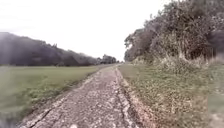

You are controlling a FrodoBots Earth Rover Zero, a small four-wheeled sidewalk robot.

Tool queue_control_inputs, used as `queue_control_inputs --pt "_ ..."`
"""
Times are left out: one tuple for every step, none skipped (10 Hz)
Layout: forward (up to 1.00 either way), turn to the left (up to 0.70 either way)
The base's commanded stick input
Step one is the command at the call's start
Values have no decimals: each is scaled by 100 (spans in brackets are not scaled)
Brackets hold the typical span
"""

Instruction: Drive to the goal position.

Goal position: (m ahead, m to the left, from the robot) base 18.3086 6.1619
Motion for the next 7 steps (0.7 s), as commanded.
queue_control_inputs --pt "70 0" --pt "70 -7" --pt "70 -22" --pt "70 -35" --pt "70 -35" --pt "70 -35" --pt "70 0"
